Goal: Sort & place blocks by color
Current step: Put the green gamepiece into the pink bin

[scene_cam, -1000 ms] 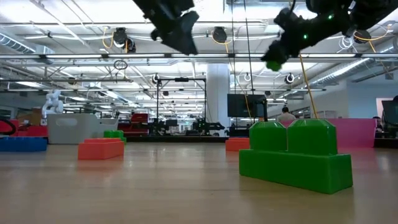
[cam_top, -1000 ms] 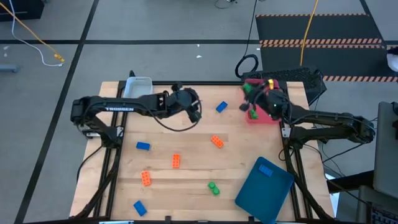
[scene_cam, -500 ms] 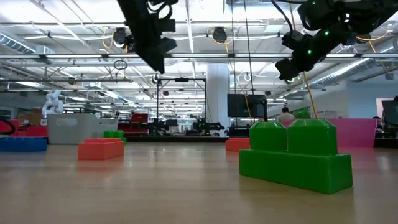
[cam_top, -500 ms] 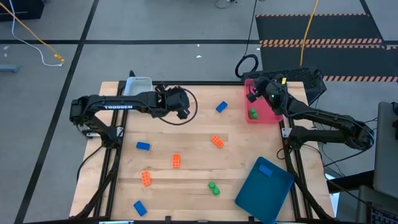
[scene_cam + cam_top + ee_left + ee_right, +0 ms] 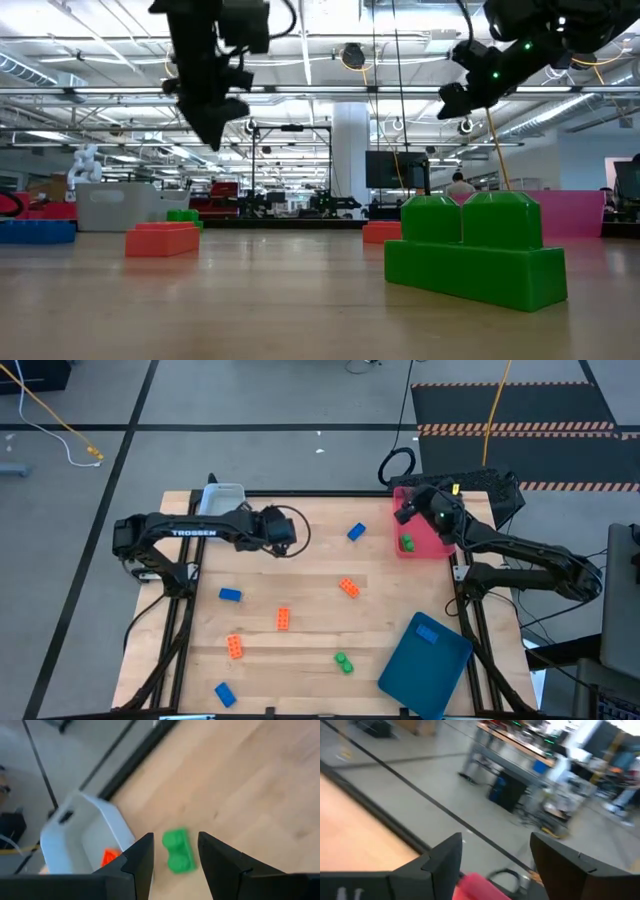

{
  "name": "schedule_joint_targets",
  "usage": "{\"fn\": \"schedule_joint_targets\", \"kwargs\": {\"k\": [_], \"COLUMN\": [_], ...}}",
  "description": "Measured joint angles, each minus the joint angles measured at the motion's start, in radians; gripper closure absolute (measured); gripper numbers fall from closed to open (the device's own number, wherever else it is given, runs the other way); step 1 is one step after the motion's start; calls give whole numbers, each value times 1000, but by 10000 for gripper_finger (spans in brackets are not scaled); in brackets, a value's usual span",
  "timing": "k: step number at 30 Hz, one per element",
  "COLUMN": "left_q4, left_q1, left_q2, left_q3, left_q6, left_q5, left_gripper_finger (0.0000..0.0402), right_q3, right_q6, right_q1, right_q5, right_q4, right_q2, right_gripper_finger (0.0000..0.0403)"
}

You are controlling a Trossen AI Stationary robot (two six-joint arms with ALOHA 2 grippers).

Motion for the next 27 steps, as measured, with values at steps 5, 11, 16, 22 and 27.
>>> {"fn": "schedule_joint_targets", "kwargs": {"k": [5,11,16,22,27], "left_q4": [-42,-3,22,42,40], "left_q1": [49,100,143,164,199], "left_q2": [12,10,35,108,199], "left_q3": [-72,-83,-83,-82,-82], "left_q6": [-83,-118,-147,-150,-149], "left_q5": [83,99,208,224,233], "left_gripper_finger": [242,194,139,90,76], "right_q3": [0,0,0,0,0], "right_q6": [48,85,76,73,64], "right_q1": [0,1,2,6,19], "right_q5": [-254,-423,-470,-472,-472], "right_q4": [96,153,163,201,218], "right_q2": [-21,-28,-28,-30,-31], "right_gripper_finger": [163,163,163,163,163]}}
